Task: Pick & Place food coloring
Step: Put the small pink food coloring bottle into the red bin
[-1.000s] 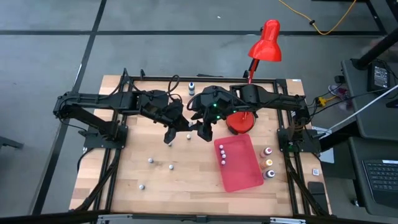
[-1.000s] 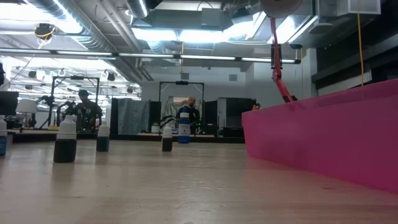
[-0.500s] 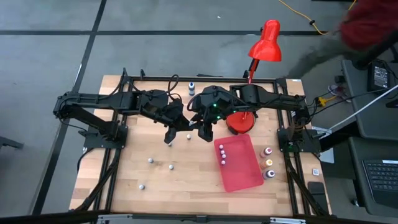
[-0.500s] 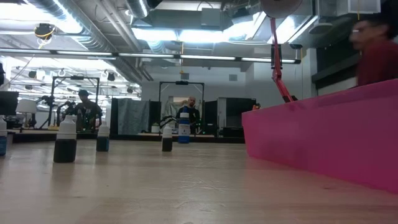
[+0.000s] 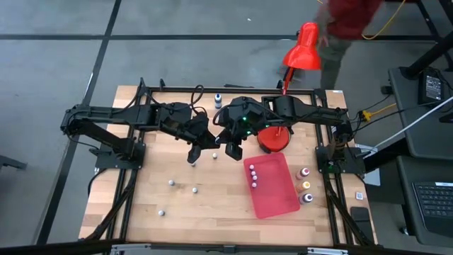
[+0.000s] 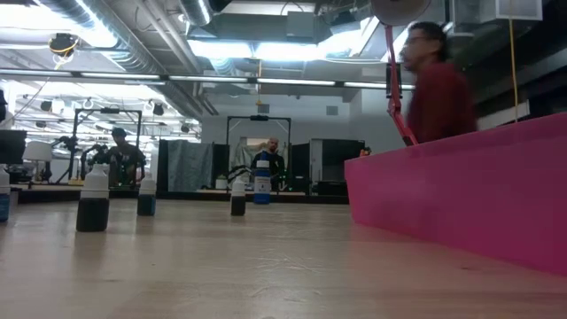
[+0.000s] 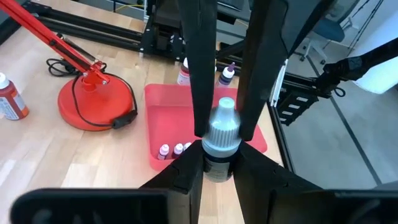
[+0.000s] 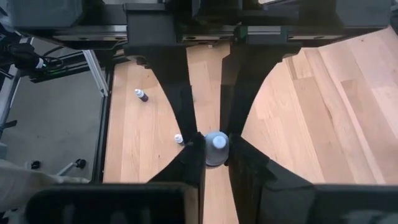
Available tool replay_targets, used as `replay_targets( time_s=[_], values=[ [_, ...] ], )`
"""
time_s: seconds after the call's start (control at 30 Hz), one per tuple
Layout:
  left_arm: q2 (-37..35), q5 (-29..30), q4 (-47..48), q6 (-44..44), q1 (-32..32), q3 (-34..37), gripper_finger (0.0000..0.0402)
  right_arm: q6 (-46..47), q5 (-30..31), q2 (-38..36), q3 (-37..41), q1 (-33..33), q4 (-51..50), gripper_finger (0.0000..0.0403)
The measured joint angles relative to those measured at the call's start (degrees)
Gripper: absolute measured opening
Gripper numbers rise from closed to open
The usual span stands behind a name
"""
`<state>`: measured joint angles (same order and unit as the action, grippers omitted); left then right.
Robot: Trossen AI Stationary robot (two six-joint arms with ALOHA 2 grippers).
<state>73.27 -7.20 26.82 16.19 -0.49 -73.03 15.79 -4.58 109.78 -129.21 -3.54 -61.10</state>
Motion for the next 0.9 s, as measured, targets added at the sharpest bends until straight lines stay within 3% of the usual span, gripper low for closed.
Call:
replay_targets(
  time_s=[0.2,0.47,0.77,0.9],
  values=[
    [-0.5,-0.4,0.4,2.3,0.9,0.0,0.0107,-1.0,0.5,0.0,0.0,-0.4,-1.8,0.005],
    [-4.4,-0.4,6.4,4.5,6.1,0.5,0.0144,-2.2,6.1,0.0,0.0,-4.7,-11.1,0.0051],
    [-8.1,-1.3,7.2,4.9,14.6,0.5,0.019,2.8,18.0,0.0,0.1,-12.8,-14.0,0.0051],
    [-9.3,-1.4,7.1,1.8,17.0,0.6,0.021,8.5,27.4,0.0,3.1,-17.0,-14.7,0.0051]
  ],
)
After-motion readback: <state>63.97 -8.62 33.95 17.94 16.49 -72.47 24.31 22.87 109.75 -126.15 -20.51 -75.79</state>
